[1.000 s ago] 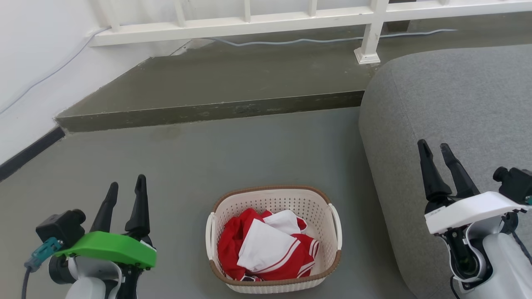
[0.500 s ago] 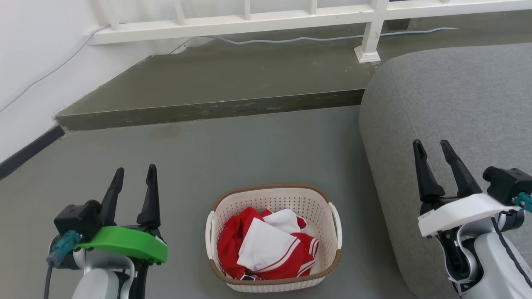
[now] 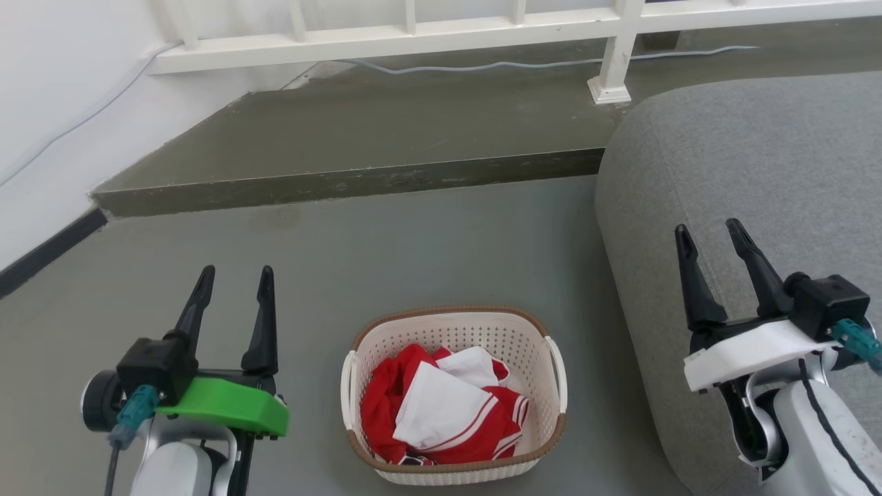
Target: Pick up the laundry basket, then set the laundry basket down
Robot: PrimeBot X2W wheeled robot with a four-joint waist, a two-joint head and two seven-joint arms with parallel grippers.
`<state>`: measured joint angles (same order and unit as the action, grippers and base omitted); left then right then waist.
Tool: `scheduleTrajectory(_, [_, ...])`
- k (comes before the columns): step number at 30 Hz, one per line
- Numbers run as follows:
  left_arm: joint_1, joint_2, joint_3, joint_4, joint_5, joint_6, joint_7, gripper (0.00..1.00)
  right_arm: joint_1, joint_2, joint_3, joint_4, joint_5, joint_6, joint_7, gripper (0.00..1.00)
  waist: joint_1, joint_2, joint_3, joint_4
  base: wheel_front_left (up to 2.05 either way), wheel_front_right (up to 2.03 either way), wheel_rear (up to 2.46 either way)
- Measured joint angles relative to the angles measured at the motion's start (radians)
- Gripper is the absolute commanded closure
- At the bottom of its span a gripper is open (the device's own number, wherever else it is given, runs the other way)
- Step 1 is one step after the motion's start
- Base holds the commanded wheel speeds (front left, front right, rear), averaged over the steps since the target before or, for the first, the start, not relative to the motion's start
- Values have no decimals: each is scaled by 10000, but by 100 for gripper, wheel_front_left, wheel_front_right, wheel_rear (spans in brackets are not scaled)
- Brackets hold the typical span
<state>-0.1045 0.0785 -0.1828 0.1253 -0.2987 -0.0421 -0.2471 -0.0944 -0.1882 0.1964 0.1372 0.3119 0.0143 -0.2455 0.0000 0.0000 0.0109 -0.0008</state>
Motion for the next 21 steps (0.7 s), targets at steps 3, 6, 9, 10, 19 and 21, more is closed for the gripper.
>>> scheduleTrajectory(3, [-39, -15, 2, -21, 224, 0, -48, 0, -1, 2, 17, -2, -155, 0, -50, 0, 0, 0, -1, -4, 0, 0, 0])
scheduleTrajectory(6, [-86, -35, 21, -19, 224, 0, -48, 0, -1, 8, 13, 4, -155, 0, -63, 0, 0, 0, 0, -13, 0, 0, 0])
scheduleTrajectory(9, [-87, -50, 46, -13, 224, -2, -48, 0, -1, 23, -8, 21, -155, 2, -63, 0, 0, 0, 2, -27, 0, 0, 0])
scheduleTrajectory(10, [-87, -58, 58, -10, 224, -2, -46, 0, -1, 33, -13, 25, -155, 4, -63, 0, 0, 0, 3, -31, 0, 0, 0])
scheduleTrajectory(19, [-87, -94, 155, 40, 230, -4, -48, 0, -1, 113, -115, 61, -155, 15, -63, 0, 0, 0, 8, -63, 0, 0, 0])
scheduleTrajectory(21, [-87, -104, 169, 61, 238, -4, -48, 0, -1, 146, -132, 73, -155, 19, -63, 0, 0, 0, 11, -70, 0, 0, 0])
